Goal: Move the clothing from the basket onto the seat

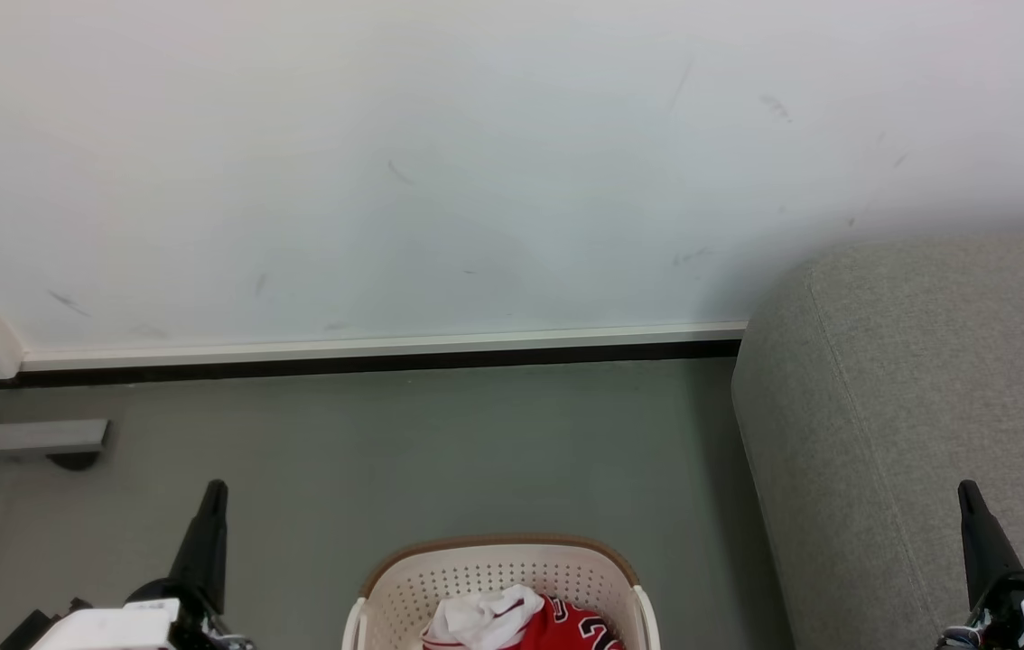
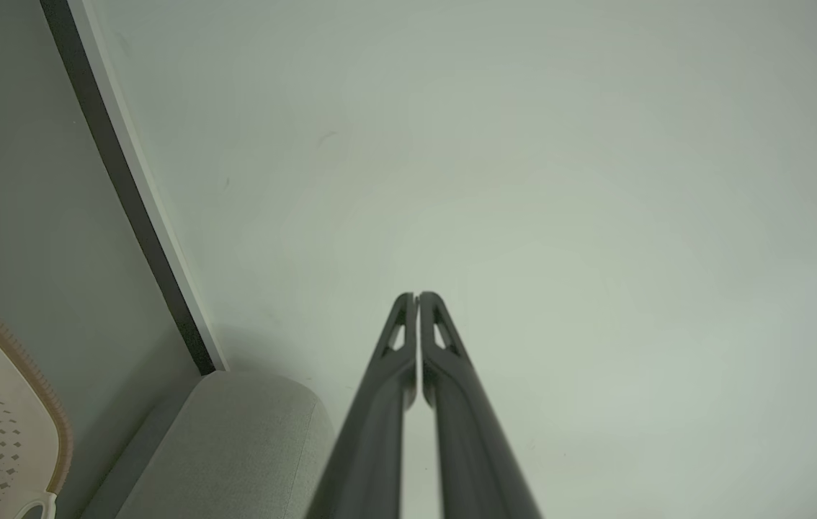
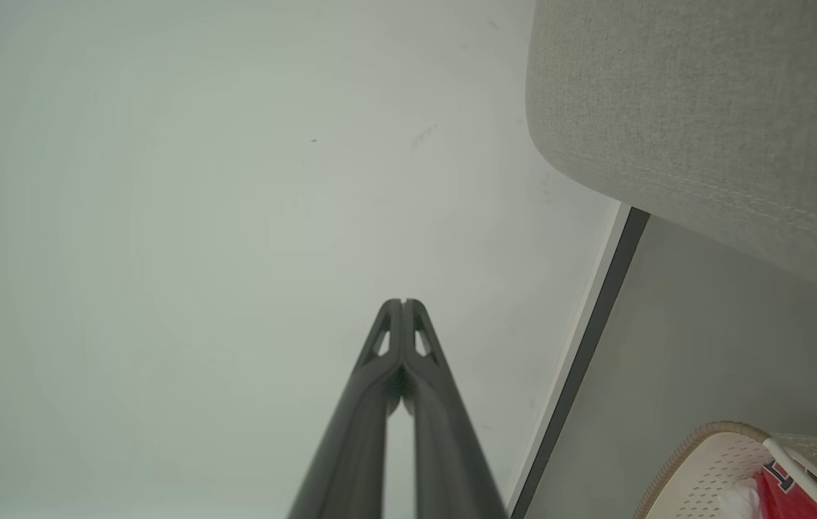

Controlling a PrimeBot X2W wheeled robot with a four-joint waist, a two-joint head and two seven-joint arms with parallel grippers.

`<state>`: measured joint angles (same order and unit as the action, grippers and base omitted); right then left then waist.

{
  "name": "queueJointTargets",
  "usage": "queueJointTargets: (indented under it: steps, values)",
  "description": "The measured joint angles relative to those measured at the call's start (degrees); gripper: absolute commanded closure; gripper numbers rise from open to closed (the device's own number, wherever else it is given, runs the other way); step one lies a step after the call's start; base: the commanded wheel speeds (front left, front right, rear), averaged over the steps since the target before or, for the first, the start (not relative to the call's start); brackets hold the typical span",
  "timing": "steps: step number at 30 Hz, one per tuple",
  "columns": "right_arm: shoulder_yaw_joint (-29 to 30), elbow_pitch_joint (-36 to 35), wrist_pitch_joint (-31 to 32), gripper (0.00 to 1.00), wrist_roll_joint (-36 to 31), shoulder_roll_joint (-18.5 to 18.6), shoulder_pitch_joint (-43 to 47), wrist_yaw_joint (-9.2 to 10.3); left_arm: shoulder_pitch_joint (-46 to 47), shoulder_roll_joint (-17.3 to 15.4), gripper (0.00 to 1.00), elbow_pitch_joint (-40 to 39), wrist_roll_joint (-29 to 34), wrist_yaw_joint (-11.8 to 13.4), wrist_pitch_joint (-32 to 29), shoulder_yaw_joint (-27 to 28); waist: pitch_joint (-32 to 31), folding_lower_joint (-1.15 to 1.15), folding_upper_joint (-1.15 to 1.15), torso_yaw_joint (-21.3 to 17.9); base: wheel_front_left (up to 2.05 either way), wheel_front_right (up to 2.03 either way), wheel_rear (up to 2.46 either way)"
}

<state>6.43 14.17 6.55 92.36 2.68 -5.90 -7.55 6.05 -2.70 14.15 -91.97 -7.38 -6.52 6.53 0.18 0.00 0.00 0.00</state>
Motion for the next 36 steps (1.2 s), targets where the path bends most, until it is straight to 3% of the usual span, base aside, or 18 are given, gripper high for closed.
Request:
queueJointTargets:
  steps: [17,18,19,20,21,36]
  values:
    - [0.00,0.00,0.00,1.00,0.00,0.00,0.00,0.00,0.00,0.00,1.00,0.00,0.00,0.00,0.00,0.00,0.00,0.00,0.00,0.00,0.00,0.00,0.00]
    - [-0.04,0.21,-0.03,0.00,-0.01,-0.08,0.12,-0.01,-0.10,0.07,0.00,0.21,0.03,0.02,0.04,-0.01,0.00,0.00,0.00,0.00,0.00,0.00,0.00]
    - [-0.09,0.71,-0.05,0.00,-0.01,-0.26,0.45,0.00,-0.47,0.16,0.00,0.65,0.07,0.11,0.05,-0.07,0.00,0.00,0.00,0.00,0.00,0.00,0.00]
    - [-0.15,1.16,-0.07,1.00,-0.01,-0.53,0.94,0.00,-0.95,0.30,1.00,1.18,0.10,0.22,0.05,-0.13,0.00,0.00,0.00,0.00,0.00,0.00,0.00]
    - [-0.23,1.62,-0.07,0.00,-0.01,-0.79,1.47,0.00,-1.43,0.37,0.00,1.70,0.10,0.33,0.05,-0.18,0.00,0.00,0.00,0.00,0.00,0.00,0.00]
    - [-1.86,1.51,-3.71,0.00,-4.46,-1.00,3.85,0.00,-2.55,0.52,0.00,3.59,0.73,0.35,3.68,-3.99,-0.04,0.00,0.00,0.13,0.00,0.00,0.00]
